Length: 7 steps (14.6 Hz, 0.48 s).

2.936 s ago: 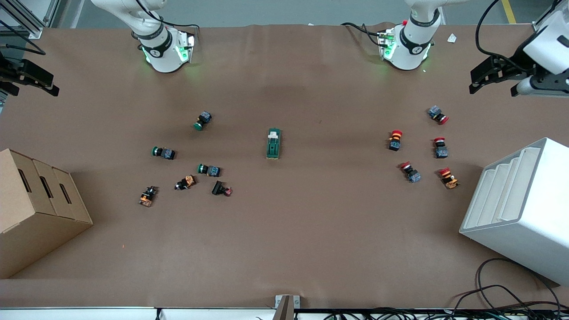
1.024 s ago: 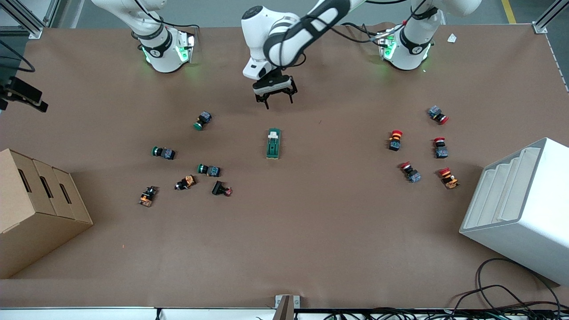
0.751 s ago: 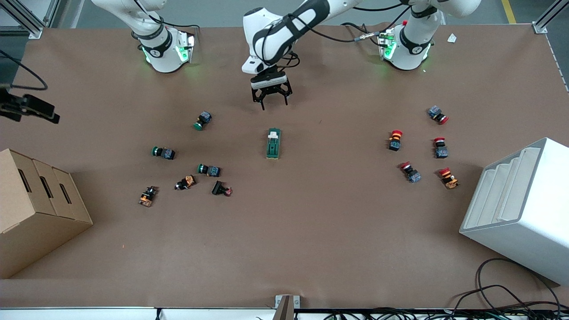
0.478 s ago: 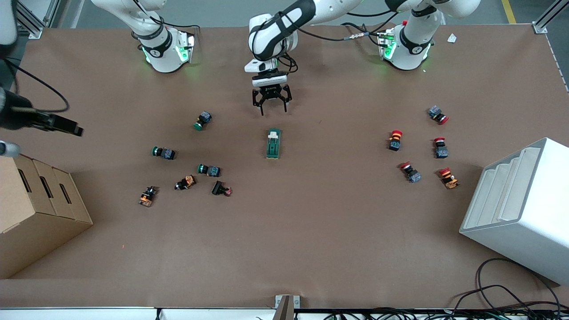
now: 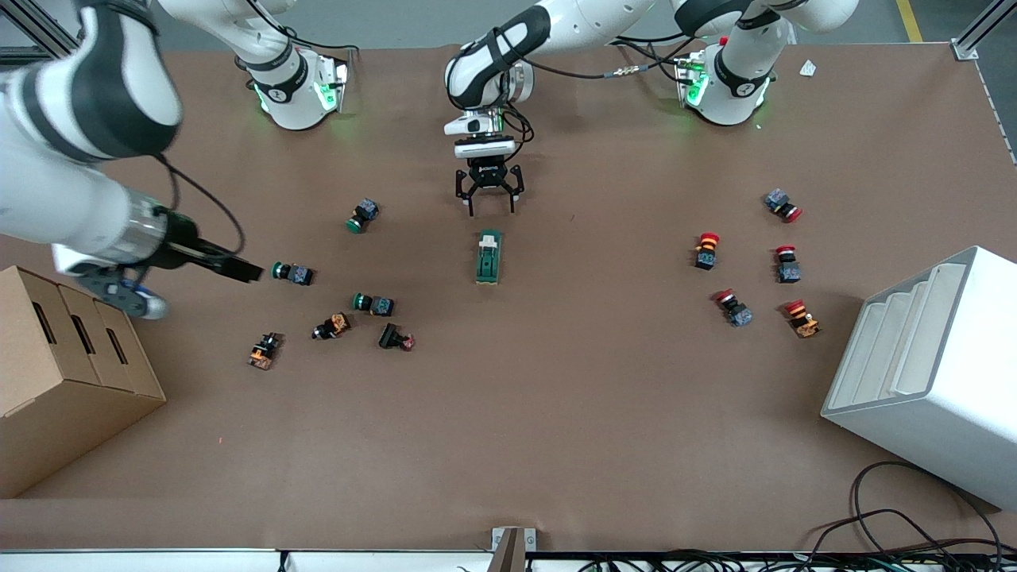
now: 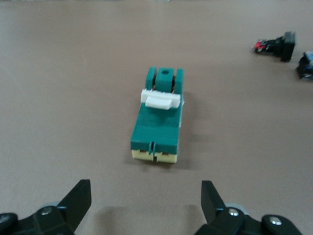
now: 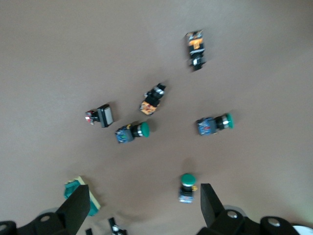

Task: Close load switch with both arms
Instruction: 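Lower the left gripper onto the switch while the right gripper reaches the lever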

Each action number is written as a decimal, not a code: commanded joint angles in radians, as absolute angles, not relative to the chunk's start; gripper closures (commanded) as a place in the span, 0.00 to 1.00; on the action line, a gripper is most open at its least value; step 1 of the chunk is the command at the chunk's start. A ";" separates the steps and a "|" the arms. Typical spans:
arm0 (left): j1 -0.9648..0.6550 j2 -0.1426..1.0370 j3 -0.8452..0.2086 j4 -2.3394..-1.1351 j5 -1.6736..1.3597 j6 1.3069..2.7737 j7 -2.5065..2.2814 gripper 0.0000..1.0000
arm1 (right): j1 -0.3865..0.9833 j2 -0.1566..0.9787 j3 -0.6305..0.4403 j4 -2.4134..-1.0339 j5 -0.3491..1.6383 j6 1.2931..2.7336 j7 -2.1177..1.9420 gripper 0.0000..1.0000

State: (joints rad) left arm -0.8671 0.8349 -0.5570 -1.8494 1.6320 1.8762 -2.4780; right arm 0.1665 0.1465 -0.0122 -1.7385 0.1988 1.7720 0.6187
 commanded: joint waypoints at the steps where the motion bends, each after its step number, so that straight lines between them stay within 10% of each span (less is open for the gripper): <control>1: -0.880 0.818 -0.551 -1.894 1.696 1.850 -2.508 0.01 | 0.263 0.127 -0.015 -1.859 0.229 1.920 0.783 0.00; 7: -0.887 0.845 -0.537 -1.930 1.851 1.816 -2.576 0.01 | 0.513 0.205 -0.015 -2.037 0.336 2.290 1.017 0.00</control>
State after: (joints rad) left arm -0.8743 0.8410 -0.5529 -1.9290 1.8100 1.8364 -2.5598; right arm 0.4482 0.1945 -0.0055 -1.9831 0.3019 2.2018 0.9656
